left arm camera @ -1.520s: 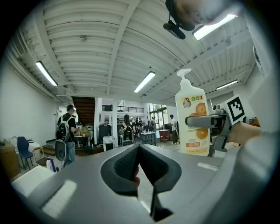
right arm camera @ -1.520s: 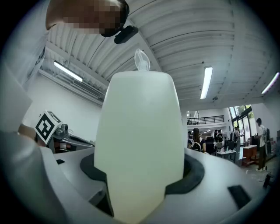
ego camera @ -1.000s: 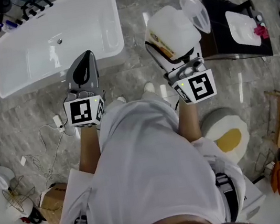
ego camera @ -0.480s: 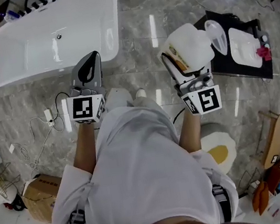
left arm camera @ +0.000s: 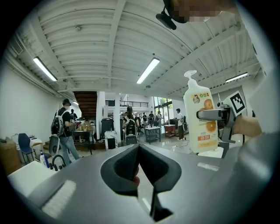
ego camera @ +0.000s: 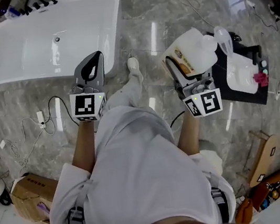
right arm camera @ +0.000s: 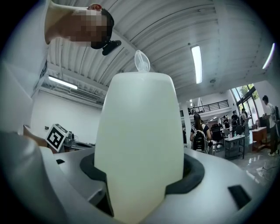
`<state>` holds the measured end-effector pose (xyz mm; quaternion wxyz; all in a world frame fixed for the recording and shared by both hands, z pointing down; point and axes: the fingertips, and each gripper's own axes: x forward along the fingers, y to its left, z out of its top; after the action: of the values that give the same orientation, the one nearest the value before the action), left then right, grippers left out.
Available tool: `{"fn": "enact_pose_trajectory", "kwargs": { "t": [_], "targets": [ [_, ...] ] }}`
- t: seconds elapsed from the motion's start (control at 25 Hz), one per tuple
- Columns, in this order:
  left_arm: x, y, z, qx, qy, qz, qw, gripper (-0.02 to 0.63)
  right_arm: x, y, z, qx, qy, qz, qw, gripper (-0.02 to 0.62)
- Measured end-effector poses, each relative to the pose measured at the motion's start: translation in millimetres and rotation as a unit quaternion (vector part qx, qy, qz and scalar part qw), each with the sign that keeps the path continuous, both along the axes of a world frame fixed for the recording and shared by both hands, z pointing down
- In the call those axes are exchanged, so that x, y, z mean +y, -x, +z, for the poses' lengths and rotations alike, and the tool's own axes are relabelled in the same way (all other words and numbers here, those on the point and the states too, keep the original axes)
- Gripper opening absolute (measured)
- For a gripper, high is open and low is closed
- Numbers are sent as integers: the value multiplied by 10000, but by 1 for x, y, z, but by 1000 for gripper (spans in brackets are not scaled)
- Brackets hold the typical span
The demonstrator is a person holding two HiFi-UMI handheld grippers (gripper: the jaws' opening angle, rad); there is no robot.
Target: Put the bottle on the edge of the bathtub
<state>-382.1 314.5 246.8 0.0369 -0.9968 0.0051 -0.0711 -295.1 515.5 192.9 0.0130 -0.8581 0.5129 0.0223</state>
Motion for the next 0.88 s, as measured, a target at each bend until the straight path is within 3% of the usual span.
{"fn": "enact_pose_trajectory", "kwargs": {
  "t": [0.48, 0.68, 0.88],
  "targets": [
    [-84, -193, 9, 31, 130, -540, 9984, -3, -100, -201, -9, -124, -65, -757, 9970, 351],
    [-124, -255, 11, -34, 65, -720, 9974, -3, -144, -268, -11, -105, -84, -1127, 9935, 351],
    [-160, -298, -7, 217, -119, -1038, 9943, -3, -195, -324, -11, 26, -49, -1675, 9859, 351]
  ]
}}
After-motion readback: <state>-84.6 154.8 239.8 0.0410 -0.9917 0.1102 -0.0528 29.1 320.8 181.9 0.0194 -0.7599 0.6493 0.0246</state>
